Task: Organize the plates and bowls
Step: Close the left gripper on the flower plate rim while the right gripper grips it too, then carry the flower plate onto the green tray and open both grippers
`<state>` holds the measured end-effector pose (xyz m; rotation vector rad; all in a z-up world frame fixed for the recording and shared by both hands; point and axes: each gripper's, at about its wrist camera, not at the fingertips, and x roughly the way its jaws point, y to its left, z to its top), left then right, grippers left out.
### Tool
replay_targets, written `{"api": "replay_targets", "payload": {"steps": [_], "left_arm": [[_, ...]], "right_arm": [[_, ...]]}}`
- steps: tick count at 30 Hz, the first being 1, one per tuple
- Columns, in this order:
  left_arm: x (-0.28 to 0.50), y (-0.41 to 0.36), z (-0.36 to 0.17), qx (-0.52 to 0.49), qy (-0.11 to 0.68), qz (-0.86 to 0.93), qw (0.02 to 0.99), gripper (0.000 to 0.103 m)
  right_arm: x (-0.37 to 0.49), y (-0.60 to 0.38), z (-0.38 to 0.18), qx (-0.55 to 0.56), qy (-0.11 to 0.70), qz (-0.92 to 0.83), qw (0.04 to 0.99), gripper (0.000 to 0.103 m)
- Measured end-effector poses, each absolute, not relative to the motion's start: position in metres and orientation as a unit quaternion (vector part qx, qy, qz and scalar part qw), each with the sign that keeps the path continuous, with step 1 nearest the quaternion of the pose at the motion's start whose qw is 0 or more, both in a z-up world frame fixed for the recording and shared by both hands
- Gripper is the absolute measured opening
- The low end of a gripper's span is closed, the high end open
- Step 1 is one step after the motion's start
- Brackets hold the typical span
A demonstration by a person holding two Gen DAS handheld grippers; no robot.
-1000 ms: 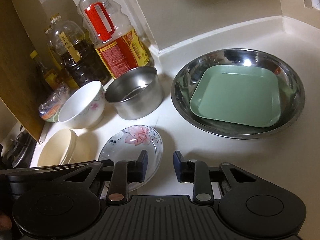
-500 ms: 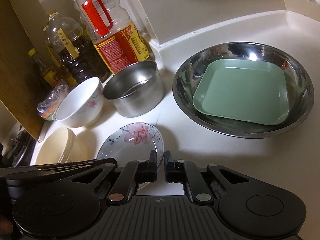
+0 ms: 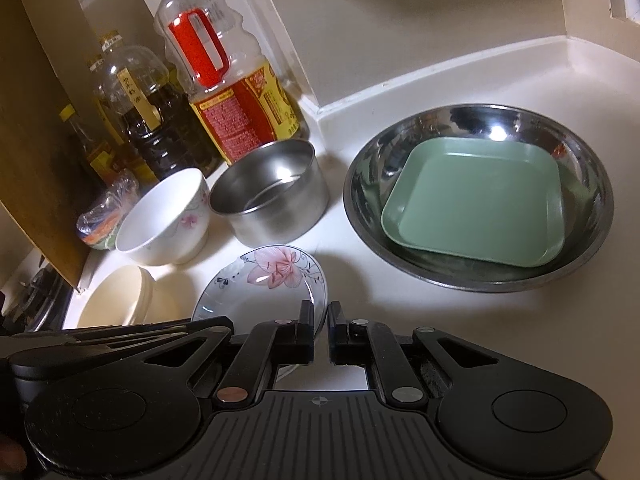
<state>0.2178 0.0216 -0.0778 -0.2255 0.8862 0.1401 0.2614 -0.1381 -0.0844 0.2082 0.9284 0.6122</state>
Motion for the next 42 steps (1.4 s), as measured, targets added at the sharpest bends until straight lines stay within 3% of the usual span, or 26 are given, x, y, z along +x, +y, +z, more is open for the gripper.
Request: {"api": "replay_targets", "payload": {"steps": [20, 42], "left_arm": [[0.264, -0.025, -0.039, -0.061, 0.391, -0.013, 0.918, 0.015], [0.366, -0.08, -0.084, -0.028, 0.432, -0.057, 0.899, 0.016]], "right_arm": [[0.281, -0.188, -0.049, 0.134, 0.395, 0.229, 0.879, 0.007], [0.354, -0.235, -0.095, 0.154, 0.426, 0.138, 0.881, 0.007]]}}
